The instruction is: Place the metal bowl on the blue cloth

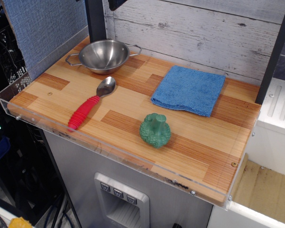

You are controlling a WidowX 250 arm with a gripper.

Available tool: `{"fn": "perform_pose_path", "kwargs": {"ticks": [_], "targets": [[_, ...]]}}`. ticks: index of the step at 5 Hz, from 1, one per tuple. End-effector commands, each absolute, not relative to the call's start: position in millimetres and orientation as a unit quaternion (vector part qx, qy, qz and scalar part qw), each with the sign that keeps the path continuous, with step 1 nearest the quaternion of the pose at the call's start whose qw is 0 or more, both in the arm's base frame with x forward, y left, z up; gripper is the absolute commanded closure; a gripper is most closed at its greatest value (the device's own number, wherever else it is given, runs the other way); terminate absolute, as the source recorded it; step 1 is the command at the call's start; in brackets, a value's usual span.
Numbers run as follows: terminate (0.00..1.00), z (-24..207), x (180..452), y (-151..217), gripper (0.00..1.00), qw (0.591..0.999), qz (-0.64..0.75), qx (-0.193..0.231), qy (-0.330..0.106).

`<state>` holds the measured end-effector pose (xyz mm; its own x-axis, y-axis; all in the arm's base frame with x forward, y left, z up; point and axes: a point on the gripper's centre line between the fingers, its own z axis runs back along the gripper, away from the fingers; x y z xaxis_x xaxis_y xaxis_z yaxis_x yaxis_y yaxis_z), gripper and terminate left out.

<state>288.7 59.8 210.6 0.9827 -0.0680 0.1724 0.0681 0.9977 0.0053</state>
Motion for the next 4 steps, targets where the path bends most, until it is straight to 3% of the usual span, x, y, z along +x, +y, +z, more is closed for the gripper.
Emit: {"fn": "perform_pose_path", "kwargs": {"ticks": [1, 3, 4], "targets": [[0.00, 211, 289, 60, 0.00, 0.996, -0.034, 0.000, -0.087], [0.00, 198, 278, 96, 0.00, 0.996, 0.006, 0.022, -0.083], [0.00, 171, 297, 122, 0.00, 0.998, 0.016, 0.027, -0.062]]}}
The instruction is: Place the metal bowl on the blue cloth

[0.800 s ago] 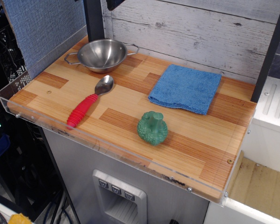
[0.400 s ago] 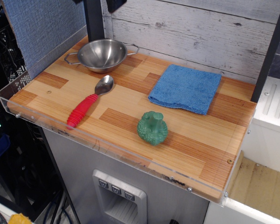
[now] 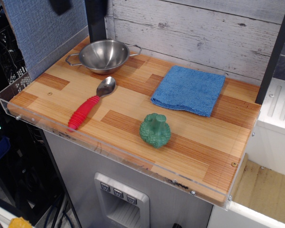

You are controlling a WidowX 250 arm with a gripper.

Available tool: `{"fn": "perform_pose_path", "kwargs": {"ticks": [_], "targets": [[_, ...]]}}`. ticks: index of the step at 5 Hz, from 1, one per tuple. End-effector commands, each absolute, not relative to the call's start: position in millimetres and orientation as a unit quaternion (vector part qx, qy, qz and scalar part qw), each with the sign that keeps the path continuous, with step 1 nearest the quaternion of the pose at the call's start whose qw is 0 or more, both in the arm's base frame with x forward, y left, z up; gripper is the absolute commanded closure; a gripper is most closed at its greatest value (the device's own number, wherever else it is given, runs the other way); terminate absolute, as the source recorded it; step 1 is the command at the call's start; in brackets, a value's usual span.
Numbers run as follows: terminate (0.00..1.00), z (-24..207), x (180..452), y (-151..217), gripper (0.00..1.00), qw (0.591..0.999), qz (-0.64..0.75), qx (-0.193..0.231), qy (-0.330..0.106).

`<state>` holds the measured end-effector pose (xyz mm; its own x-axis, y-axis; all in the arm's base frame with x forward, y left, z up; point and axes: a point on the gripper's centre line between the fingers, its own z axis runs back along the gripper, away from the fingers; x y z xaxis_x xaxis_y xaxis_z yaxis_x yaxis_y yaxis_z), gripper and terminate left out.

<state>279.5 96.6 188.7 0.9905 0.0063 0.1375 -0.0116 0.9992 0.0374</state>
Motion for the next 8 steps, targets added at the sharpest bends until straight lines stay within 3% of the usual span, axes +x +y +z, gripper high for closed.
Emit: {"fn": "perform_pose_path", "kwargs": {"ticks": [1, 3, 8], "targets": [[0.00, 142, 321, 141, 0.00, 0.997, 0.018, 0.044, -0.060], [0.00, 102, 358, 131, 0.00, 0.997, 0.011, 0.052, -0.051], [0.00, 56, 412, 132, 0.00, 0.994, 0.038, 0.068, -0.070]]}}
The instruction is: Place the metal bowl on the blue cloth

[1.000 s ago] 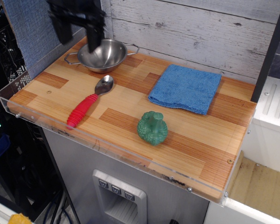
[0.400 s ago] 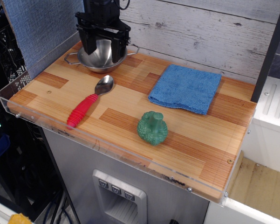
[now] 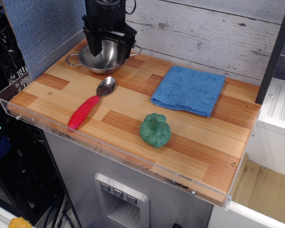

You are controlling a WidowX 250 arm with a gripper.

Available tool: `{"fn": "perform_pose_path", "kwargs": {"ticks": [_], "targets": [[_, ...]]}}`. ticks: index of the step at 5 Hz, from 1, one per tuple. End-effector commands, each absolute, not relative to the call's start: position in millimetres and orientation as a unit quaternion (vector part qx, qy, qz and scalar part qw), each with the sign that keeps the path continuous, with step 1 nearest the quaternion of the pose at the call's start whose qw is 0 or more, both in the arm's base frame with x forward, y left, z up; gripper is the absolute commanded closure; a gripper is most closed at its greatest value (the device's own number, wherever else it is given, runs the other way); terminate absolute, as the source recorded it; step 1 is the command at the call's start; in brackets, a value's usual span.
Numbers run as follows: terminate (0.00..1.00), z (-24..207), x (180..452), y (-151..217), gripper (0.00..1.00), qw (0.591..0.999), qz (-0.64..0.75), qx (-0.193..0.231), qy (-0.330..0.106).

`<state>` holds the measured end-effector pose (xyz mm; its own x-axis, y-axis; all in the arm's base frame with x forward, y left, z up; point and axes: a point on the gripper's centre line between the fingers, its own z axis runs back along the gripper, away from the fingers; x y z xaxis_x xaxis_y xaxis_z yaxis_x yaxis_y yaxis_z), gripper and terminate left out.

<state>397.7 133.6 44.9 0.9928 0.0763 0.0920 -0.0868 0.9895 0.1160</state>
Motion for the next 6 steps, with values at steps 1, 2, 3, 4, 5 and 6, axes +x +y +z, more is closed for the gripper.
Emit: {"fn": "perform_pose_path", "kwargs": {"ticks": [1, 2, 3, 4, 5, 6], "targets": [[0.00, 45, 419, 127, 0.00, 0.995, 0.034, 0.059, -0.068], [0.00, 41, 420, 123, 0.00, 0.995, 0.034, 0.061, -0.067], [0.00, 49, 417, 123, 1.00, 0.994, 0.046, 0.059, -0.080], [0.00, 62, 411, 125, 1.00, 0.992, 0.055, 0.062, -0.092], [0.00, 86, 398, 136, 1.00, 0.989, 0.074, 0.058, -0.114], [0.00, 107, 384, 153, 1.00, 0.988, 0.080, 0.044, -0.126]]}}
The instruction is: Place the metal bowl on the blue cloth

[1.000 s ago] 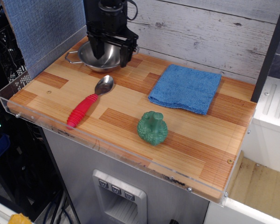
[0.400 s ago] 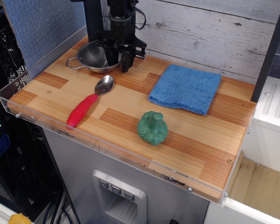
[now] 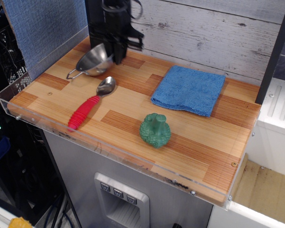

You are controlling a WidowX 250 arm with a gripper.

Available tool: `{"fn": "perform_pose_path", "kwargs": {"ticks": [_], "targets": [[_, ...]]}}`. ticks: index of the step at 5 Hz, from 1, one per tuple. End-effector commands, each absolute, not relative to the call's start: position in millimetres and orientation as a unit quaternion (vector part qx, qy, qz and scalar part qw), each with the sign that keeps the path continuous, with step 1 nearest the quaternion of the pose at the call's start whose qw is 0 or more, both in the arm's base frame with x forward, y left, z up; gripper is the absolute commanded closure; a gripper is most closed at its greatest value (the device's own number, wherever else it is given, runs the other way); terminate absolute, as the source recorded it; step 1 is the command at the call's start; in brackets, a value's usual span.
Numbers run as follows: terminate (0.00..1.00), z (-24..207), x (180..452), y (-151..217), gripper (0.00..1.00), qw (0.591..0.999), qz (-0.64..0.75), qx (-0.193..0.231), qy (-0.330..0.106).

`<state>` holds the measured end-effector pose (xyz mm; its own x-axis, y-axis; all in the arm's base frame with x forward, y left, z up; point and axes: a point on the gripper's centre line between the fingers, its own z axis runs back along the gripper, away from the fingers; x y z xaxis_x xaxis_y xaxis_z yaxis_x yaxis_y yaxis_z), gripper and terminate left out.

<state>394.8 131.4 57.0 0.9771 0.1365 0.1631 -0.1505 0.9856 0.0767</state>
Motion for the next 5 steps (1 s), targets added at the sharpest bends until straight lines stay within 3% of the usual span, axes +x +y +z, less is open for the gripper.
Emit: {"fn": "perform_pose_path", "kwargs": {"ticks": [1, 3, 5], "targets": [[0.00, 132, 376, 149, 1.00, 0.987, 0.067, 0.059, -0.131], [0.00, 159, 380, 52, 1.00, 0.987, 0.013, 0.028, -0.155], [0.00, 131, 383, -9, 1.00, 0.990, -0.024, 0.041, -0.135]]}}
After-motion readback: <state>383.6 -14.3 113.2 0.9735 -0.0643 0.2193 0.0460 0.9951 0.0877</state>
